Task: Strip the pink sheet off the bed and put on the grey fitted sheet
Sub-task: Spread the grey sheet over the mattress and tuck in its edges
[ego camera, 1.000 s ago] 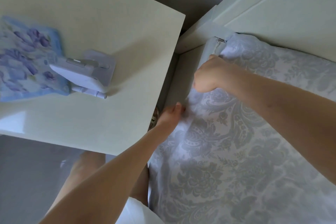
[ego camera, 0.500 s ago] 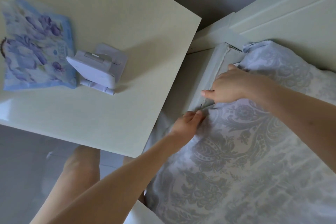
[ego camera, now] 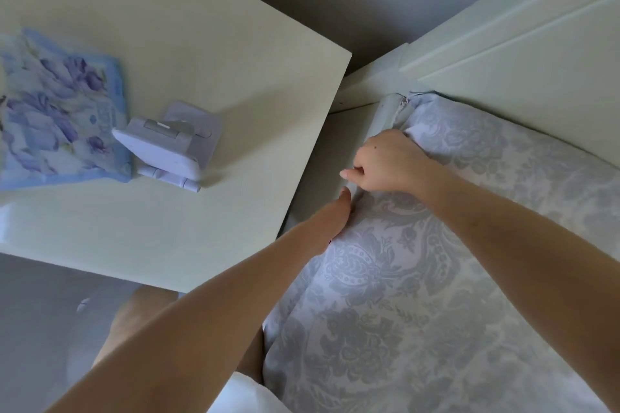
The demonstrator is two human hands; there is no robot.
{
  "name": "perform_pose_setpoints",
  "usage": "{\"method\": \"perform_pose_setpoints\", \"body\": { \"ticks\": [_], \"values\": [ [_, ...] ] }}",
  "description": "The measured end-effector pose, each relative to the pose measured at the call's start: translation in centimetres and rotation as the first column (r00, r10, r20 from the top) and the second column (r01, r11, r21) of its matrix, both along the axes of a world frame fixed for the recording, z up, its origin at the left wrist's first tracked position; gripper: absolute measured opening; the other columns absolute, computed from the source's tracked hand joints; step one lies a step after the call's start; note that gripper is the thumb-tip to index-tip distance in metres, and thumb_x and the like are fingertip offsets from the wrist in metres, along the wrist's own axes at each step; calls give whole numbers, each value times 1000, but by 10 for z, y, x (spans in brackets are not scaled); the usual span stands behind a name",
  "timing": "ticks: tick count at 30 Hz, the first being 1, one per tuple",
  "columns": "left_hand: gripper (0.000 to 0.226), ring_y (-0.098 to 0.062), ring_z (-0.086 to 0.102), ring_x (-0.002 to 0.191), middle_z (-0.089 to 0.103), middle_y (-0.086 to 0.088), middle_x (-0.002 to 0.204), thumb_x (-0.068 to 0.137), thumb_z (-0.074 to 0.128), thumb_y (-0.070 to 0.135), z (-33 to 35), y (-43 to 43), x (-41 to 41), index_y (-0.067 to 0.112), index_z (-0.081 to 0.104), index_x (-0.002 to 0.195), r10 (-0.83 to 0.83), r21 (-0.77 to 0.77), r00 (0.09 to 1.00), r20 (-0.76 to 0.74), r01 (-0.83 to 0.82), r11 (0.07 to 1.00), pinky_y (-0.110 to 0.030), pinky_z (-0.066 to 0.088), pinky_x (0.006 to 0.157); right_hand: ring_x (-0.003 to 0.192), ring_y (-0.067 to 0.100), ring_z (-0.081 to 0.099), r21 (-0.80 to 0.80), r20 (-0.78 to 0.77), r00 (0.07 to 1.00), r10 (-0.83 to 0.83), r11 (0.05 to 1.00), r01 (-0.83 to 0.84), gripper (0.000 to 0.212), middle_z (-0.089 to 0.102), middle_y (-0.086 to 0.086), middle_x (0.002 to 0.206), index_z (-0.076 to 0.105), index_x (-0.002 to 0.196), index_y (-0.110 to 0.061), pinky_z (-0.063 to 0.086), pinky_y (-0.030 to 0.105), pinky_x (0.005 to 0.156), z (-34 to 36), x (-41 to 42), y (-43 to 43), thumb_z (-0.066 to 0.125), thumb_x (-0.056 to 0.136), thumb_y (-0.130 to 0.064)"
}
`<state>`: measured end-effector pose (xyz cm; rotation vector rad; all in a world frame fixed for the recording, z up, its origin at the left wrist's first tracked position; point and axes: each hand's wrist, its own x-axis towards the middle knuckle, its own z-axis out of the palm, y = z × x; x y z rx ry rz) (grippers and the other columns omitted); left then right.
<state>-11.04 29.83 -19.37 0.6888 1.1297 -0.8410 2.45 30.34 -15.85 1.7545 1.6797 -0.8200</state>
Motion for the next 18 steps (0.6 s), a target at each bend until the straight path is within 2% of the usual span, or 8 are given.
{"method": "perform_pose_setpoints", "body": {
  "ticks": [3,5,7,9,11,12,14,18],
  "values": [
    [60,-34,57,112,61,-17,120,100,24,48,8,13,-1,2,57,119,-79,271,993,89,52,961,-42,47,97,56,19,52,270,-111,994,25,963,6,46,52,-2,53,47,51,-18,39,28,60,-2,3,-7,34,89,-41],
    [38,-35,58,95,63,-18,99,100,31,26,22,28,1,0,59,98,-162,540,972,170,46,841,-38,49,76,55,21,53,479,-193,981,-27,870,119,39,54,0,52,51,50,-15,39,26,57,4,3,-7,44,85,-30],
    [26,-29,54,83,61,-12,88,93,37,14,34,43,9,1,59,91,-166,705,962,218,-38,708,-33,40,63,59,23,55,654,-249,960,-127,709,263,33,59,3,58,58,56,-10,41,29,57,16,1,-12,49,85,-20],
    [25,-19,54,83,63,-3,91,91,40,11,52,56,21,6,65,94,-123,765,934,337,-195,613,-25,42,68,66,23,58,794,-218,938,-269,509,331,28,64,3,68,64,65,-8,43,32,62,37,2,-25,50,88,-17],
    [28,-6,53,91,63,5,104,94,42,10,68,62,40,14,68,104,-117,714,860,496,-327,620,-5,39,72,73,24,60,872,-152,879,-452,357,335,22,68,4,77,67,73,-8,44,33,68,59,10,-51,51,87,-14],
    [30,-1,51,97,60,9,111,97,41,12,72,63,51,17,66,114,-108,645,822,560,-350,679,0,36,75,76,24,61,889,-136,830,-541,303,343,18,69,5,82,68,78,-7,45,33,71,67,16,-67,52,85,-12],
    [31,3,48,100,55,16,111,100,40,22,72,61,74,21,59,125,-34,461,784,620,-328,825,-6,34,83,84,26,62,891,-125,722,-681,243,384,17,70,6,92,69,86,-7,47,33,75,77,24,-96,52,83,-10],
    [34,-11,44,89,47,7,81,101,30,38,65,50,118,19,56,92,74,241,884,461,-206,948,-20,35,77,95,26,63,852,-159,540,-827,162,499,28,69,6,104,69,98,-8,43,26,85,77,28,-144,46,86,-19]
  ]
}}
